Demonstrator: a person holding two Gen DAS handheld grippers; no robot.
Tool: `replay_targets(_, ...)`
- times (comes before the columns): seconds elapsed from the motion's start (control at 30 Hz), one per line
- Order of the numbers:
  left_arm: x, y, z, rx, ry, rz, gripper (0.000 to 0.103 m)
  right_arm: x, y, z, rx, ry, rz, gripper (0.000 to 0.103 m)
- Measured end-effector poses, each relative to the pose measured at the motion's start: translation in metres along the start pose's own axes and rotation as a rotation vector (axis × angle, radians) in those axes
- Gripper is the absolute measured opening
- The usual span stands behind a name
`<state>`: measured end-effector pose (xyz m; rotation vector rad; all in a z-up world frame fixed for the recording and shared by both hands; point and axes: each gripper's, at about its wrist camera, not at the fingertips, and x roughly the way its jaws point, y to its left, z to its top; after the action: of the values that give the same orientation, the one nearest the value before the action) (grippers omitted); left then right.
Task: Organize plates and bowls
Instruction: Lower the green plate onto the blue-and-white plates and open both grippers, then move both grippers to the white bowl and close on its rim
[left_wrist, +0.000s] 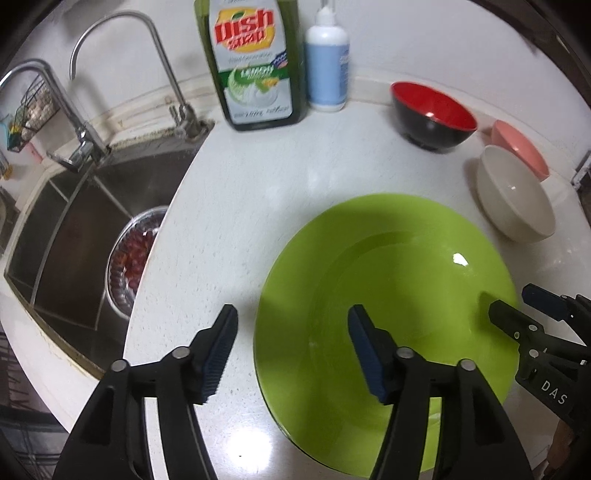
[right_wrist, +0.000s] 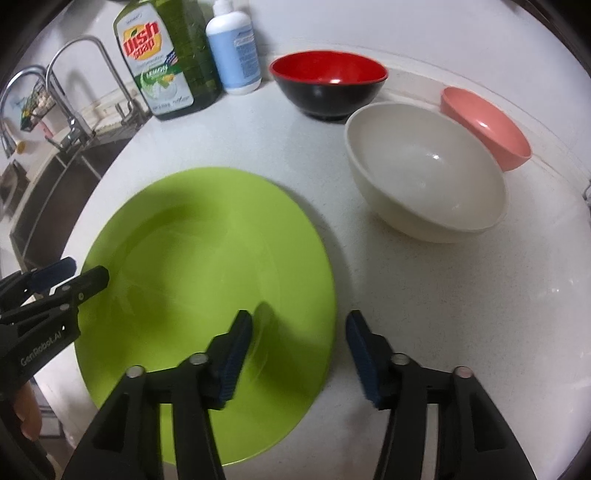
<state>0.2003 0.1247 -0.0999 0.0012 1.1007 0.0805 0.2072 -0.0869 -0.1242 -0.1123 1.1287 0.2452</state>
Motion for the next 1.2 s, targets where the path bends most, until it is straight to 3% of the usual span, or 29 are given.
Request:
replay_targets(0.37, -0.044, -0.027, 0.021, 0.082, -0.121, -0.077, 0.085, -0.045, -0.013, 0.002, 0.035, -0.097, 0.013, 0.055)
replay_targets(0.53, -0.051, -0.045, 0.035, 0.134, -0.153, -0.121, 0.086, -0.07, -0.03, 0.005, 0.082, -0.162, -0.012, 0.061)
replay_targets(0.77, -0.05, -0.074, 0.063, 0.199, -0.177, -0.171, 0.086, -0.089, -0.059, 0.015, 0.151, -0.228, -0.072, 0.062)
replay_targets(1.2, -0.017, -0.122, 0.102, 0.285, -0.158, -0.207, 0.085, -0.074, -0.109, 0.038, 0.268, -0.223, -0.112, 0.062)
